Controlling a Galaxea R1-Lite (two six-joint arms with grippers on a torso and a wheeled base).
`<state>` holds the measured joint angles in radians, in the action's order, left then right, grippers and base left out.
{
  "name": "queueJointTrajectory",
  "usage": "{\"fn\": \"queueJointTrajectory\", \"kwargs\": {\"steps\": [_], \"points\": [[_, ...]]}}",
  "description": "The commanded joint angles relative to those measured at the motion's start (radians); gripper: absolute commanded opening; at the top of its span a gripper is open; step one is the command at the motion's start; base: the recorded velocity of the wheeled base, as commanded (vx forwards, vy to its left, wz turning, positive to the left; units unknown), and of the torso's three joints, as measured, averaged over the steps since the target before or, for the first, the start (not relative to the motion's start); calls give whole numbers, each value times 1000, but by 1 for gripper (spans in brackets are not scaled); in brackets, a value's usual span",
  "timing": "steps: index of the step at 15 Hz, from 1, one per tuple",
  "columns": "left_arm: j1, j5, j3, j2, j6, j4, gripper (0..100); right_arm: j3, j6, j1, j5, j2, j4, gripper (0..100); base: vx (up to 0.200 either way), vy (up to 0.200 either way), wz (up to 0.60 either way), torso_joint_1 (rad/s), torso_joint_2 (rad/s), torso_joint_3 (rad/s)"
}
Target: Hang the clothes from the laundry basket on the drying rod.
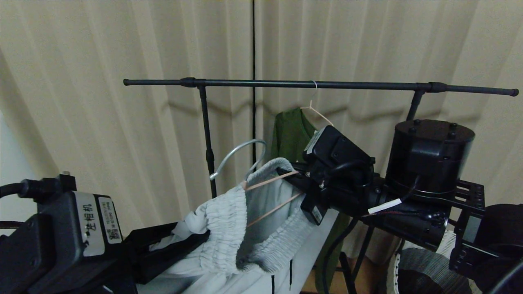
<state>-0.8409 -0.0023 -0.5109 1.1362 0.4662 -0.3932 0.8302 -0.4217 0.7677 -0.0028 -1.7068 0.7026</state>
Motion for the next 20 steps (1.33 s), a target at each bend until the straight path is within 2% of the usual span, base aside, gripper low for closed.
{"fn": "queueJointTrajectory", "kwargs": {"steps": [1, 6, 7, 9, 12, 15, 16, 17, 19, 20], "points": [[2, 2, -1, 2, -4, 2, 0, -2, 0, -1, -5, 3, 0, 0, 0, 0, 0, 0, 0, 0], [36, 2, 8, -6, 2, 2, 0, -37, 1, -1, -8, 22, 34, 0, 0, 0, 0, 0, 0, 0], [36, 2, 6, -4, 2, 2, 100, -42, 1, -2, -11, 26, 35, 0, 0, 0, 0, 0, 0, 0], [36, 5, 5, -6, -8, 2, 100, -45, 3, -13, -19, 46, 35, 0, 0, 0, 0, 0, 0, 0], [51, 5, 14, -24, -18, -18, 100, -75, 3, -84, -65, 96, 29, 0, 0, 0, 0, 0, 0, 0], [82, 4, 81, -24, -27, -148, 100, -108, 3, -160, -106, 147, 20, 0, 0, 0, 0, 0, 0, 0], [82, 4, 81, -24, -27, -148, 100, -108, 3, -160, -106, 147, 20, 0, 0, 0, 0, 0, 0, 0], [82, 2, 133, -15, -38, -256, 100, -111, 3, -212, -138, 151, 20, 0, 0, 0, 0, 0, 0, 0], [88, 4, 161, -13, -58, -268, 100, -106, 11, -229, -149, 162, 18, 0, 0, 0, 0, 0, 0, 0], [126, 2, 198, -7, -49, -268, 100, -103, 14, -237, -149, 182, 5, 0, 0, 0, 0, 0, 0, 0]]}}
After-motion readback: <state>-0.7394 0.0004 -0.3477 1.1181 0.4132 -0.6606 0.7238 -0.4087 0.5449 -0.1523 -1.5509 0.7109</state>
